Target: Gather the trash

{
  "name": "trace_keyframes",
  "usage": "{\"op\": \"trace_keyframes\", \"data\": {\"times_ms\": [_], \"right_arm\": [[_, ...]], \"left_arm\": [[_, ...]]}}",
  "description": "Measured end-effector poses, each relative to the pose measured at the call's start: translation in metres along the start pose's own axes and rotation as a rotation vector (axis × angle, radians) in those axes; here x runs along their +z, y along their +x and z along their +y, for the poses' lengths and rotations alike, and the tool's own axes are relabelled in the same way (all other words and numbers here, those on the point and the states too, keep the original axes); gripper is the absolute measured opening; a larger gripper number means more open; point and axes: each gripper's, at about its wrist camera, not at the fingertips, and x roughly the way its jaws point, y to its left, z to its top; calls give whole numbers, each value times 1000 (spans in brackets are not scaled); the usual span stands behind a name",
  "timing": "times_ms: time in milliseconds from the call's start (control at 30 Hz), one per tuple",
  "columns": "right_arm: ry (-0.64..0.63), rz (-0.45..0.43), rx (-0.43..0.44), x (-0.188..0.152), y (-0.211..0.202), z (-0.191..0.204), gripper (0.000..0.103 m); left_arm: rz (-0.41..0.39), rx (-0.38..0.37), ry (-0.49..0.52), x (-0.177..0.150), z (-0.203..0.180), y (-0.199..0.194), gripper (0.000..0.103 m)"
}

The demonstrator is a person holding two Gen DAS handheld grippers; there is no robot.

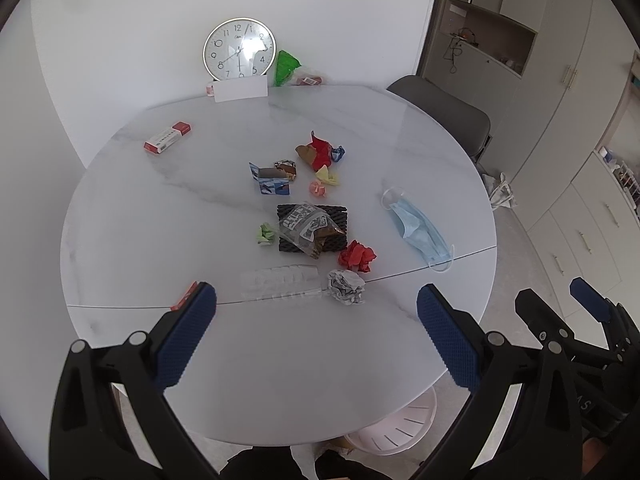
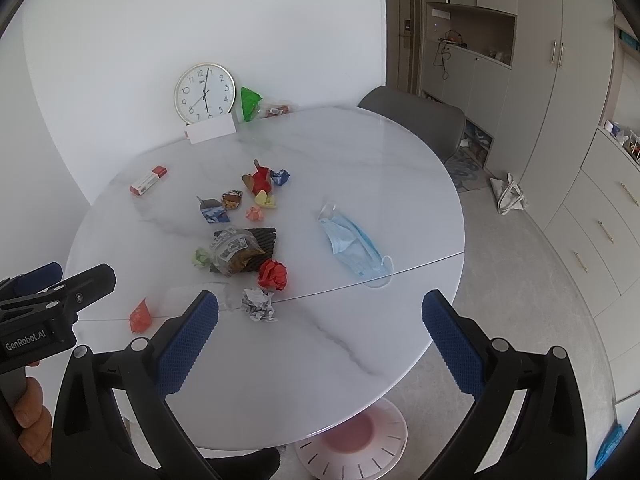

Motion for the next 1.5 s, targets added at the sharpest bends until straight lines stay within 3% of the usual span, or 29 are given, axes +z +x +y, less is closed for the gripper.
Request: {"op": "trace_keyframes", "data": {"times_ms": [1500], "right_arm": [[17,15,3,-1,4,-10,101]], "left_arm": [[24,-3,5,-4,-6,11,97]]}}
